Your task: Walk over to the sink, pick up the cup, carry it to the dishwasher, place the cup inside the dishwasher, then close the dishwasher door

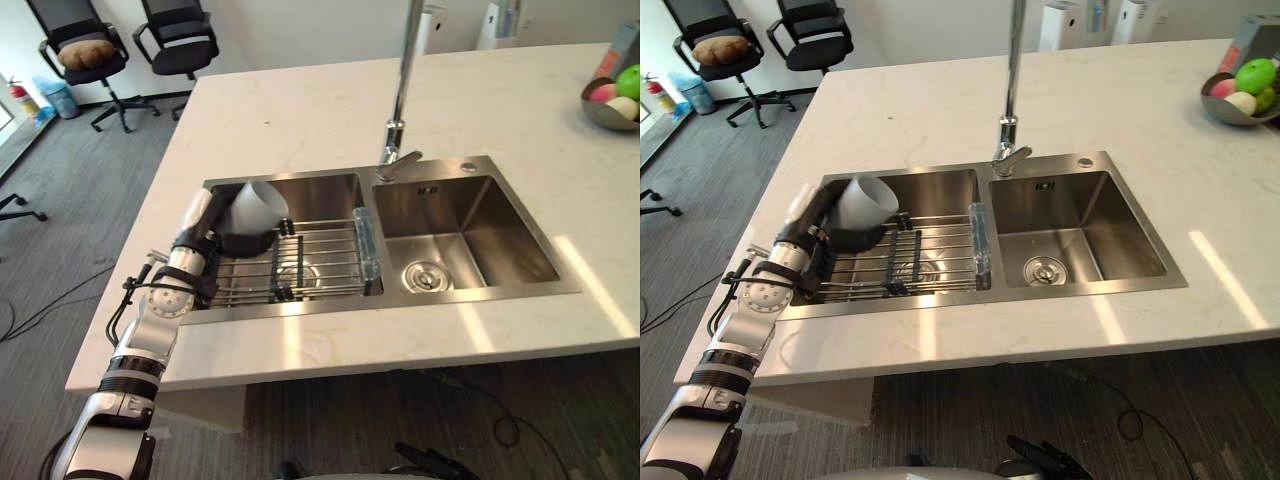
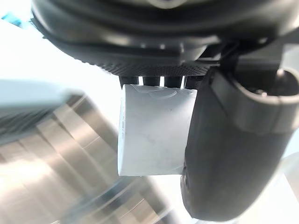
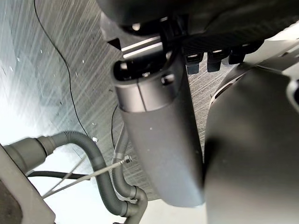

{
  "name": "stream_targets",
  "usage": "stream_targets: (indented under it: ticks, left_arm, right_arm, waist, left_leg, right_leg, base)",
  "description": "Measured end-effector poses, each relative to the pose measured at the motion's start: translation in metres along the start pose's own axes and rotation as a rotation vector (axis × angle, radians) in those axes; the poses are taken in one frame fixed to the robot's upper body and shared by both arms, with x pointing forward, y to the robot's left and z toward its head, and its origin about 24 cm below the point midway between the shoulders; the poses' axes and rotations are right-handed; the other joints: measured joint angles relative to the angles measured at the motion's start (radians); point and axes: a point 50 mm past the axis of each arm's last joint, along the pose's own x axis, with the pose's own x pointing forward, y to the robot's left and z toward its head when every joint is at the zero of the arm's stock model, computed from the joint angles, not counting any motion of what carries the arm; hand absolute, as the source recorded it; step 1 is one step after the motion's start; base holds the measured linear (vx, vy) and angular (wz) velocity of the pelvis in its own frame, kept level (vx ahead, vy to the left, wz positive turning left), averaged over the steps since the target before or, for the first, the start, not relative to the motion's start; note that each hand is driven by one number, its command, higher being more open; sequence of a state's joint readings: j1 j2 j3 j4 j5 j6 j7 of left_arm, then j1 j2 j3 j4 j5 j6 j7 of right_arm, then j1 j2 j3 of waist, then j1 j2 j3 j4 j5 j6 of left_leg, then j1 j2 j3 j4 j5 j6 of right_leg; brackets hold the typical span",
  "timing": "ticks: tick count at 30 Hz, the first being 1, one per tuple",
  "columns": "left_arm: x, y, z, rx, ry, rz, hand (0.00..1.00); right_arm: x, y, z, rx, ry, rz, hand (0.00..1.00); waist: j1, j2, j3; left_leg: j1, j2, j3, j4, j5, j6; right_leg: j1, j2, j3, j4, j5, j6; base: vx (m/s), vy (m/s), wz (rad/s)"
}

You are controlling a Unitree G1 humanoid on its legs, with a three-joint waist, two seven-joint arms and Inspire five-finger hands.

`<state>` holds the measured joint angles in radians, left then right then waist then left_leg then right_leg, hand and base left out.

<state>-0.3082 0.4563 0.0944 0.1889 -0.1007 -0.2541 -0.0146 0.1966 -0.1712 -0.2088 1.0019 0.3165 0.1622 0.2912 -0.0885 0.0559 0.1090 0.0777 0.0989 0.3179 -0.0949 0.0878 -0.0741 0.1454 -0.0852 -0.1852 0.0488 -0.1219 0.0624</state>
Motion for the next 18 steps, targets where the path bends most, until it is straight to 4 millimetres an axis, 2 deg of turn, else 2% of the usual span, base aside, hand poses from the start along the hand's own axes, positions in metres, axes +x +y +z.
stream_targets:
  ticks: [2,4,6,10,18]
  left_arm:
    - [-0.013,0.008,0.016,-0.190,-0.098,0.098,0.00]
    - [-0.034,0.010,0.029,-0.385,-0.194,0.186,0.00]
    - [-0.049,0.006,0.031,-0.468,-0.221,0.218,0.00]
    - [-0.066,0.000,0.023,-0.485,-0.172,0.211,0.00]
    - [-0.068,-0.001,0.027,-0.487,-0.190,0.213,0.00]
  right_arm:
    - [0.000,-0.001,-0.002,0.013,0.010,-0.006,1.00]
    - [0.000,-0.003,-0.007,0.026,0.032,-0.014,1.00]
    - [0.000,-0.003,-0.008,0.047,0.041,-0.018,1.00]
    - [0.000,-0.002,-0.010,0.055,0.068,-0.014,1.00]
    - [0.000,-0.002,-0.014,0.054,0.081,-0.024,1.00]
  waist:
    - [0.015,-0.003,0.000]
    - [0.048,-0.007,-0.001]
    - [0.059,-0.009,-0.003]
    - [0.070,-0.022,-0.011]
    - [0.075,-0.043,-0.042]
  left_leg:
    - [0.003,0.003,-0.018,0.000,0.003,-0.004]
    - [-0.002,0.008,-0.027,0.000,0.012,-0.009]
    - [-0.009,0.011,-0.039,0.000,0.016,-0.009]
    - [-0.009,0.017,-0.054,-0.001,0.027,-0.006]
    - [-0.045,0.010,-0.067,0.000,0.041,0.009]
  right_leg:
    - [0.012,0.003,-0.018,0.005,-0.006,-0.006]
    - [0.014,0.008,-0.026,0.006,-0.009,-0.010]
    - [0.014,0.012,-0.039,0.006,-0.011,-0.013]
    - [0.014,0.019,-0.050,0.011,-0.012,-0.017]
    - [-0.002,0.013,-0.063,-0.016,0.018,-0.008]
  base:
    - [0.01,-0.058,0.28]
    - [-0.02,-0.047,0.18]
    - [-0.05,-0.042,0.18]
    - [-0.09,-0.024,0.08]
    - [-0.04,0.022,0.05]
